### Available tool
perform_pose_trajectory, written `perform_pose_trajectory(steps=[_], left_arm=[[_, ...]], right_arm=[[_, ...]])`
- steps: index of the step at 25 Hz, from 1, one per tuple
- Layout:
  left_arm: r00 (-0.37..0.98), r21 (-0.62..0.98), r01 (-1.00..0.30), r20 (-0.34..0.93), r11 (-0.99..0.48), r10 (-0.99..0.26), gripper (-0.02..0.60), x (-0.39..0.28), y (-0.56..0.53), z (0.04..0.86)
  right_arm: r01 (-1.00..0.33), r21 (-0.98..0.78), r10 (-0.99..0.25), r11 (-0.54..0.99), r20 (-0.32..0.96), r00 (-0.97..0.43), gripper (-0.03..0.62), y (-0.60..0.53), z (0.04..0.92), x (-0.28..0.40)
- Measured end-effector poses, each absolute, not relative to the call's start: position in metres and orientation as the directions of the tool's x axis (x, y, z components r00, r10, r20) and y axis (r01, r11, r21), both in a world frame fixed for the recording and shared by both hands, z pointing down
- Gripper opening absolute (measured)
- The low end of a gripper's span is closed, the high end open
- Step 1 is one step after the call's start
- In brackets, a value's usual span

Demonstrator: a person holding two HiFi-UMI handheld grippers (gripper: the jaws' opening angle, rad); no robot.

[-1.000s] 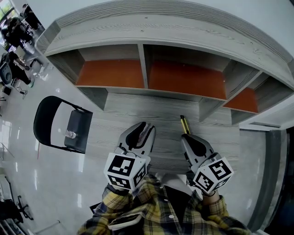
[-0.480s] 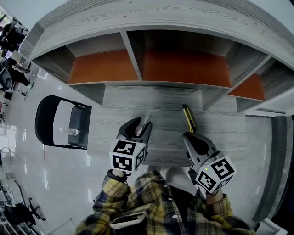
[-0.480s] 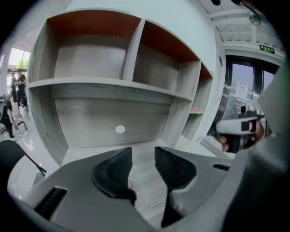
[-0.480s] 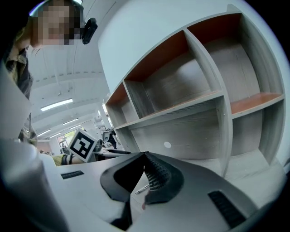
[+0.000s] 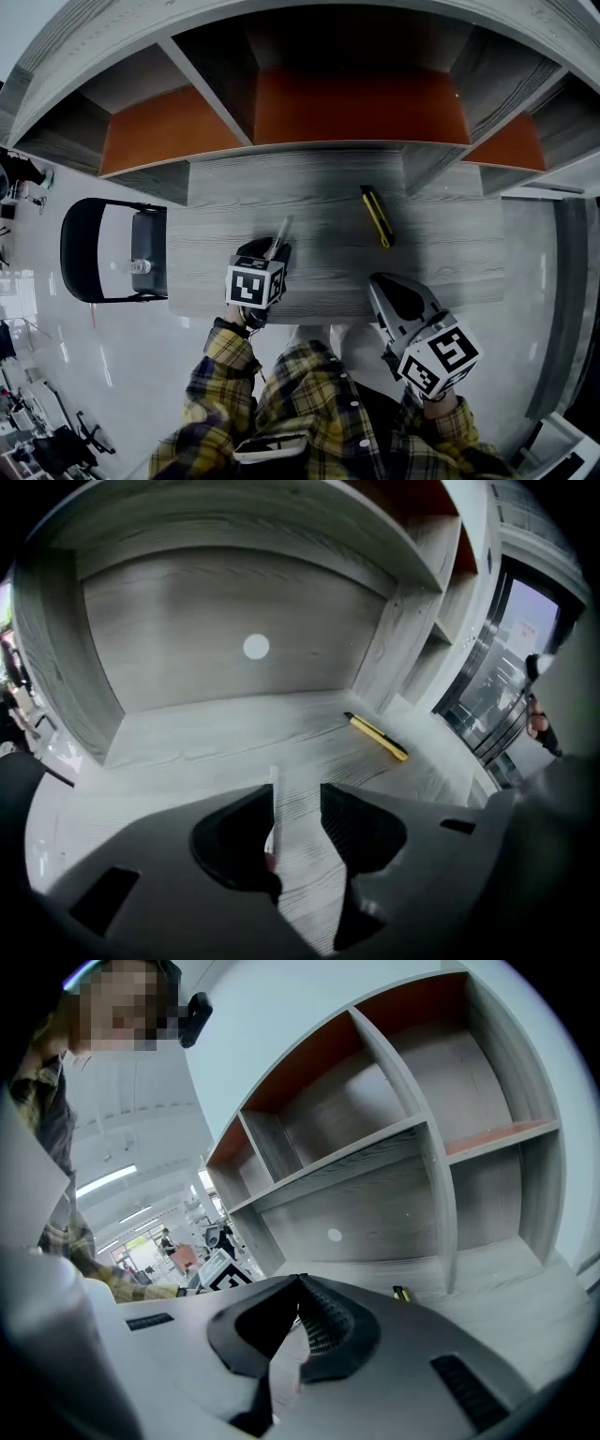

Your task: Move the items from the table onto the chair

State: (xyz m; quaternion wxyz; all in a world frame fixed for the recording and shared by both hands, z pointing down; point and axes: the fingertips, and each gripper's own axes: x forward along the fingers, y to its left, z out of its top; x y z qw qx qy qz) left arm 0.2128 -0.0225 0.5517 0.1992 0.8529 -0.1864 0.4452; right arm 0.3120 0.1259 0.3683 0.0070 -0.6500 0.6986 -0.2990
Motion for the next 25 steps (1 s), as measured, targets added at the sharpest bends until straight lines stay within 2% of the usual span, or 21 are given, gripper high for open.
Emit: perform_pose_trajectory(steps=[10,17,21,22,25], left_arm=[[0.402,0.159,-0.564,0.910,-0.811,-0.101,0.147,0.190,-0.020,0.605],[0.410,0.143,-0.547,0.905,-0.825,-0.115,0.146,0.191,-0.019,0.617],[0.359,0.093,-0.555,0.923,-0.827,-0.137,0.105,0.181,-0.020,0.628],[0.337,0.080,-0.559,0.931,-0.825,-0.138,0.064,0.173,-0.021,0.643],[0.379,0.111,-0.571,0.915,-0.814,-0.141,0.060,0.178,-0.022,0.643]], right_arm=[[-0.886,-0.463,-0.894,-0.036,0.412,-0.179,0.017,0.138,0.391,0.303],[-0.881,-0.472,-0.890,-0.018,0.409,-0.201,0.017,0.137,0.393,0.296],[-0.879,-0.476,-0.887,-0.012,0.412,-0.210,0.017,0.138,0.394,0.293],[-0.880,-0.476,-0.885,-0.011,0.414,-0.212,0.017,0.138,0.395,0.293],[-0.882,-0.471,-0.882,-0.005,0.418,-0.219,0.017,0.139,0.396,0.292]])
